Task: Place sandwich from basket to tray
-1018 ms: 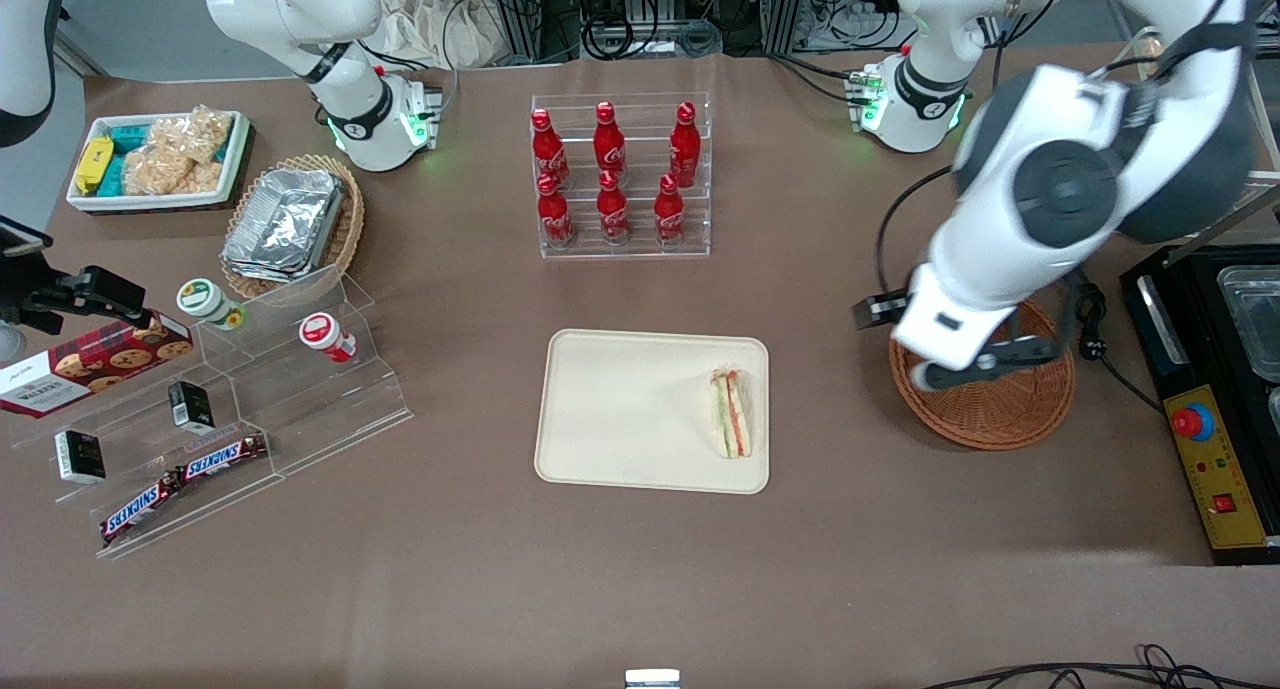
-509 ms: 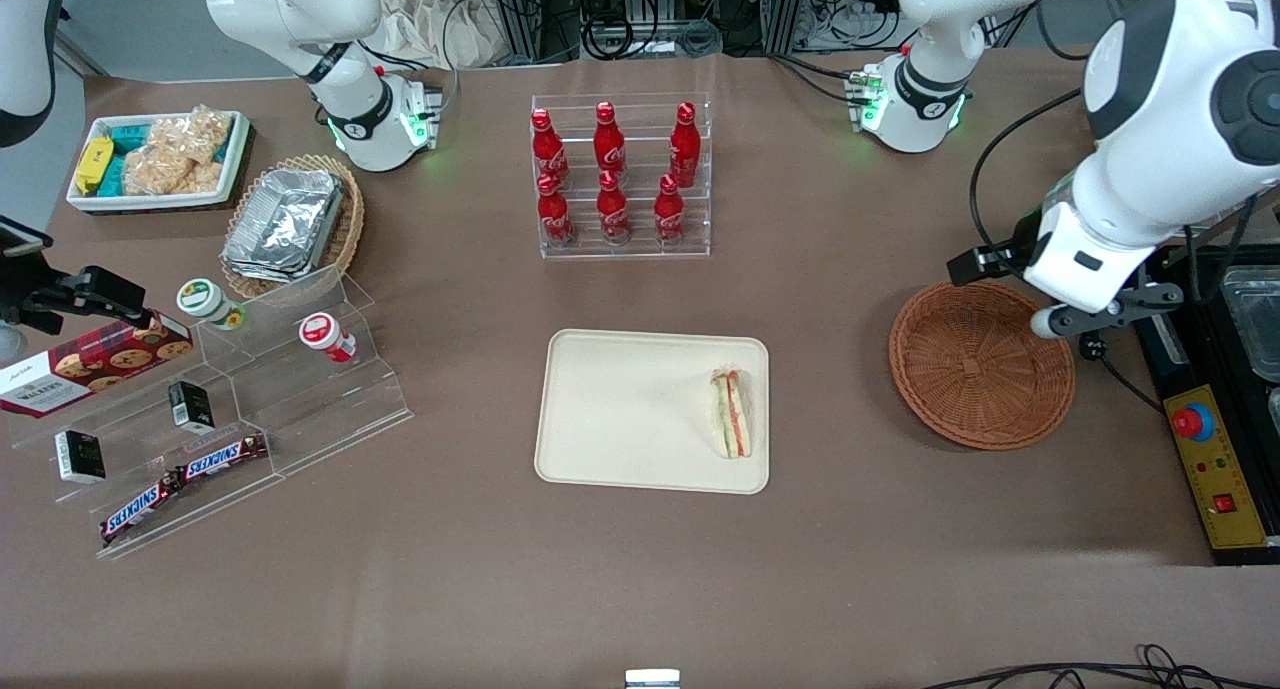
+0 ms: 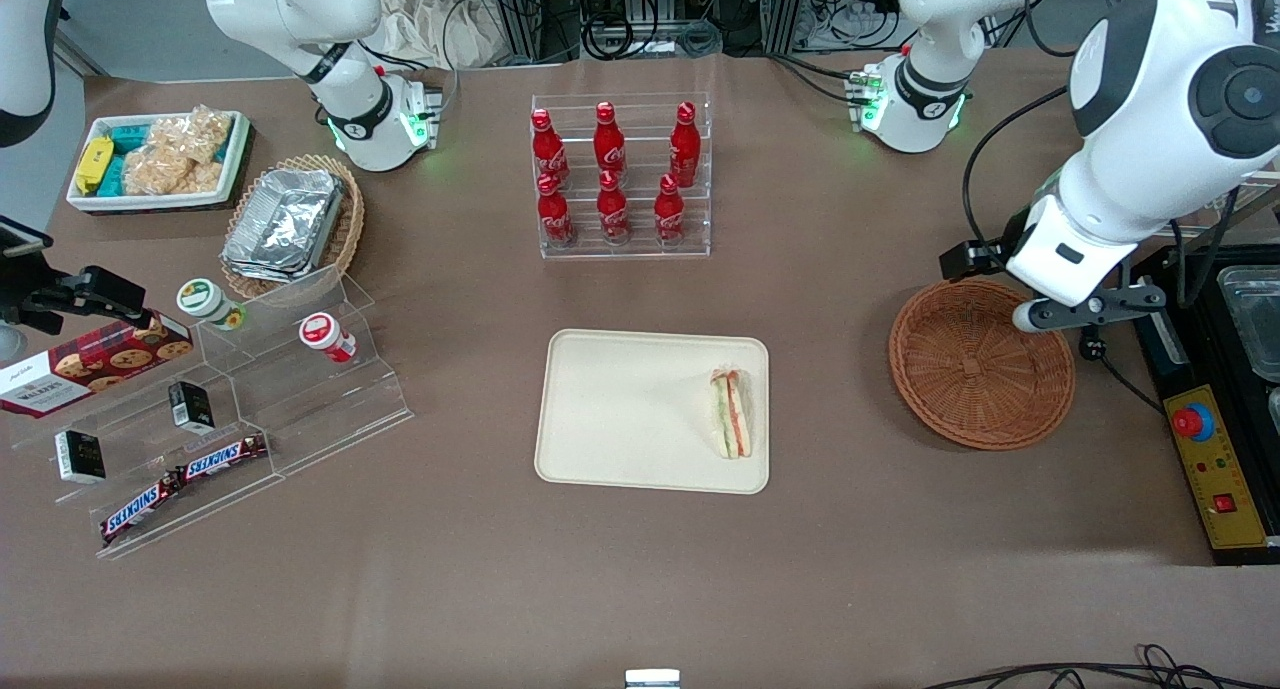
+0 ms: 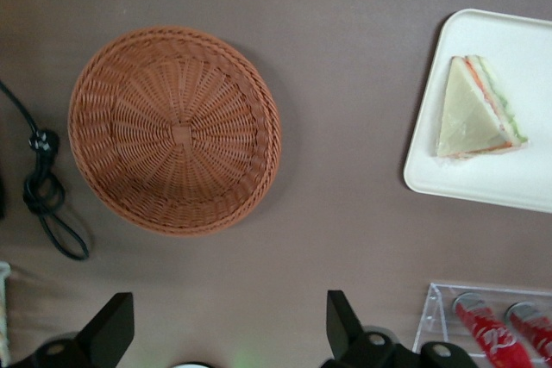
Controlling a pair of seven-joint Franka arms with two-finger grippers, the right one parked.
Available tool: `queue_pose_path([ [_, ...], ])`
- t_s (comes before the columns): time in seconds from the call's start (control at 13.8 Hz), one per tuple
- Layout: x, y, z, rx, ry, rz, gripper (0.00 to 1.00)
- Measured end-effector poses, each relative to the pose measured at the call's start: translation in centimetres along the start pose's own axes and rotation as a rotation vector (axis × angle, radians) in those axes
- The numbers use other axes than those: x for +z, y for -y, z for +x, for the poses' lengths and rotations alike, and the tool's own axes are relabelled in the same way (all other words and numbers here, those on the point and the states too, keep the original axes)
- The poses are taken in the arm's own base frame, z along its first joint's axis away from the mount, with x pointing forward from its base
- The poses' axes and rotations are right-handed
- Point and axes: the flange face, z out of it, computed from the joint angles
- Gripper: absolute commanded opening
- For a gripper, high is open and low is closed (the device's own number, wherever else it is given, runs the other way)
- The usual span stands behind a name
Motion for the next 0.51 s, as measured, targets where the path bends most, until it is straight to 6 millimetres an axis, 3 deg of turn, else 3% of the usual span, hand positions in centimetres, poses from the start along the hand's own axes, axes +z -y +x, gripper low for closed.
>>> queue_pose_path([
  [0.36, -0.5, 3.8, 0.9, 0.019, -0.010, -0.005, 1.00],
  [0.51, -0.6, 4.3, 1.0, 0.011, -0.012, -0.004, 1.00],
])
